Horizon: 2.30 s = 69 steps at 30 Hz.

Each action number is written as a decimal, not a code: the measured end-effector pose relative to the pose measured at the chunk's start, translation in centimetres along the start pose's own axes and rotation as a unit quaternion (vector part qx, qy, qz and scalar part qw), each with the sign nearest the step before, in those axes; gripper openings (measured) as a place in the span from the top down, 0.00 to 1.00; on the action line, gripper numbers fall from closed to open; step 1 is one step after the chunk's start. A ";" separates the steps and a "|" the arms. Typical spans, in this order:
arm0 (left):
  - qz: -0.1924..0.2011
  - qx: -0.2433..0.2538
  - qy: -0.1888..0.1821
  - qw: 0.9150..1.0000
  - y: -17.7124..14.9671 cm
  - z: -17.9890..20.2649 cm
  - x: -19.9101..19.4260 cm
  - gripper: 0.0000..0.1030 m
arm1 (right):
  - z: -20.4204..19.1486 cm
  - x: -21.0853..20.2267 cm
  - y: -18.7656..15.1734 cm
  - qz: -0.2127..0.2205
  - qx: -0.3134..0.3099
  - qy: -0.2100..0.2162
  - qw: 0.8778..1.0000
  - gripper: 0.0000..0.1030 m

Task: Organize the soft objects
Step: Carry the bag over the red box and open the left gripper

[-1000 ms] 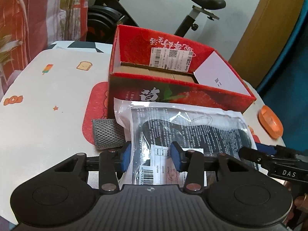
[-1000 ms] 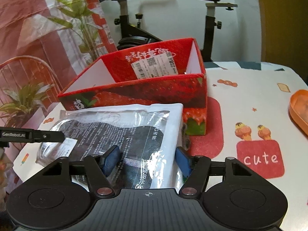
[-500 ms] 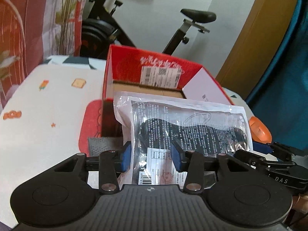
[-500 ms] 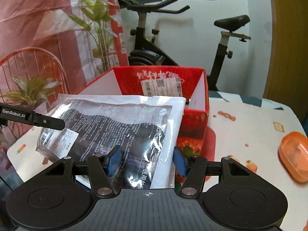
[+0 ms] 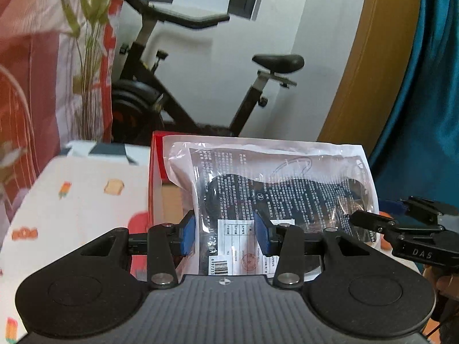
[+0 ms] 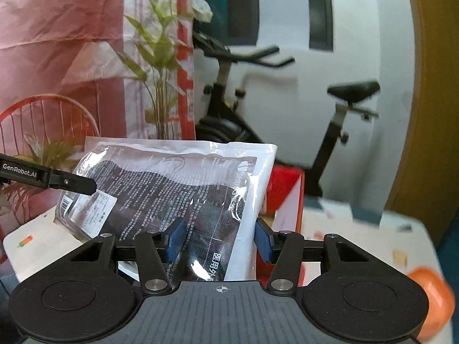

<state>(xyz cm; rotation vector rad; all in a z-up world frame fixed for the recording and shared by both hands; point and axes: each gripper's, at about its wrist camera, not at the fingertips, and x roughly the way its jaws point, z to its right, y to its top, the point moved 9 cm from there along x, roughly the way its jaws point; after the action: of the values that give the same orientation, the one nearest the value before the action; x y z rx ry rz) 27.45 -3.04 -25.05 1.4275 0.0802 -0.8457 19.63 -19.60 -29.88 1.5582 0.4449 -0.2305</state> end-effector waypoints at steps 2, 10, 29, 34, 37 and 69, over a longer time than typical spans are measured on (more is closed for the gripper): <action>0.013 -0.006 -0.002 1.000 1.3 -0.1 0.2 0.56 | 0.4 0.3 1.5 0.009 -0.007 0.001 1.000 0.54; 0.048 -0.008 0.001 0.999 6.4 0.0 2.5 0.56 | 2.6 3.0 6.2 0.017 -0.026 0.006 0.999 0.54; -0.063 0.024 0.038 0.997 4.6 -3.1 12.1 0.64 | 7.8 15.3 3.1 -0.075 0.017 0.024 0.997 0.56; -0.090 0.025 0.036 0.995 3.2 -3.3 12.7 0.64 | 7.9 15.7 1.7 -0.100 0.028 0.027 0.994 0.57; -0.106 0.018 0.039 0.993 2.4 -3.7 13.1 0.64 | 7.8 15.8 1.0 -0.110 0.034 0.028 0.993 0.58; -0.161 0.015 0.022 0.987 2.6 -2.8 16.4 0.82 | 3.8 20.6 -0.1 -0.311 0.015 0.121 0.943 0.96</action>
<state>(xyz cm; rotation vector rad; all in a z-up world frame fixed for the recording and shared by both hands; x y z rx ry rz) 41.82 -8.35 -32.00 1.4831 0.3402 -1.0827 38.62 -20.62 -38.62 1.4408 1.1331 -0.5339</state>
